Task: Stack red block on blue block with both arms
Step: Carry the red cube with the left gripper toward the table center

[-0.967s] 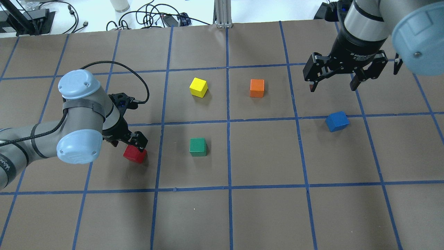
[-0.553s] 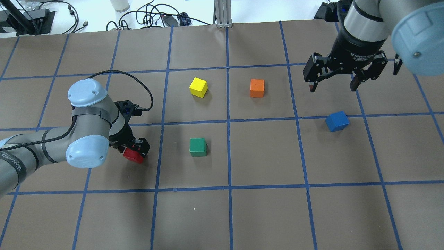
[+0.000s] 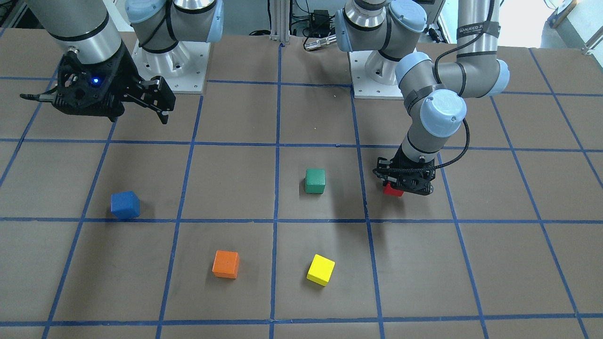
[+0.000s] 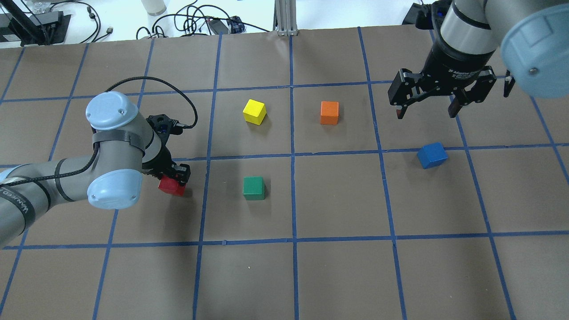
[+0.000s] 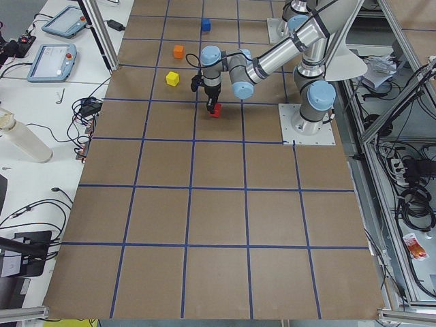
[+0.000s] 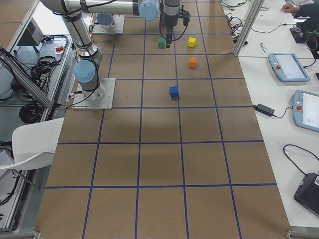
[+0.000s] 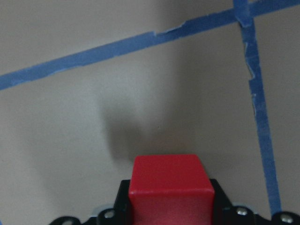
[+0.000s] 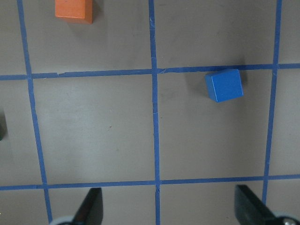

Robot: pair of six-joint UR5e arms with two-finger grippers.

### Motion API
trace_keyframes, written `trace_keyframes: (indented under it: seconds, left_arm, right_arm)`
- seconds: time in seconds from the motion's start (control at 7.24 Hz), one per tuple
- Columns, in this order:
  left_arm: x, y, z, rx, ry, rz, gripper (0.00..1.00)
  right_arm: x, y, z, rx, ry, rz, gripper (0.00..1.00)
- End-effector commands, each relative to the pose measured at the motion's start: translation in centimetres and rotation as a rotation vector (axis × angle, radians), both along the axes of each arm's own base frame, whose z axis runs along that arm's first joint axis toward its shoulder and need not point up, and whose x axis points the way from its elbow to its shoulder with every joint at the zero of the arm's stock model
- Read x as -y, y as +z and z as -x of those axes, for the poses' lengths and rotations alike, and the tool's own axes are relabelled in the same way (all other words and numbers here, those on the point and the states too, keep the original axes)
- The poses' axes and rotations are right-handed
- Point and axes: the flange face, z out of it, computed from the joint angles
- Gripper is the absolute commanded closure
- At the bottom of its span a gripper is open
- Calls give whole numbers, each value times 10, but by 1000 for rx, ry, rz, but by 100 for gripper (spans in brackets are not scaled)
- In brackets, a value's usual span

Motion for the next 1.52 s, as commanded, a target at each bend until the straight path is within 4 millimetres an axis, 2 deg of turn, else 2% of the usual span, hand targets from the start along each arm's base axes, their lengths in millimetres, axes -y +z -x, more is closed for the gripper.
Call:
trace_keyframes:
  seconds: [0.0,0.14,0.28,0.55,0.69,1.11,1.24,1.38]
  left_arm:
    - [47,66,73,-26,70,36,100]
    - [75,106,104,-83,126,6,100]
    - [96,122,136,-112,210,10,100]
    - [97,105,223,-115,168,32,100]
    - [88,88,256,-107,156,22,100]
    - [83,16,291,-8,94,6,100]
    - [88,7,298,-20,94,37,100]
    - [89,-16,302,-26,103,25,100]
  right_arm:
    - [0,-1,0,0,0,-2,0]
    - [0,0,0,0,0,-1,0]
    - [0,0,0,0,0,-1,0]
    - [1,-4,0,3,-2,-7,0]
    - [1,-11,-1,9,-7,-19,0]
    - [5,-12,0,0,0,19,0]
    - [6,-12,1,1,3,21,0]
    - [8,-14,0,6,-5,19,0]
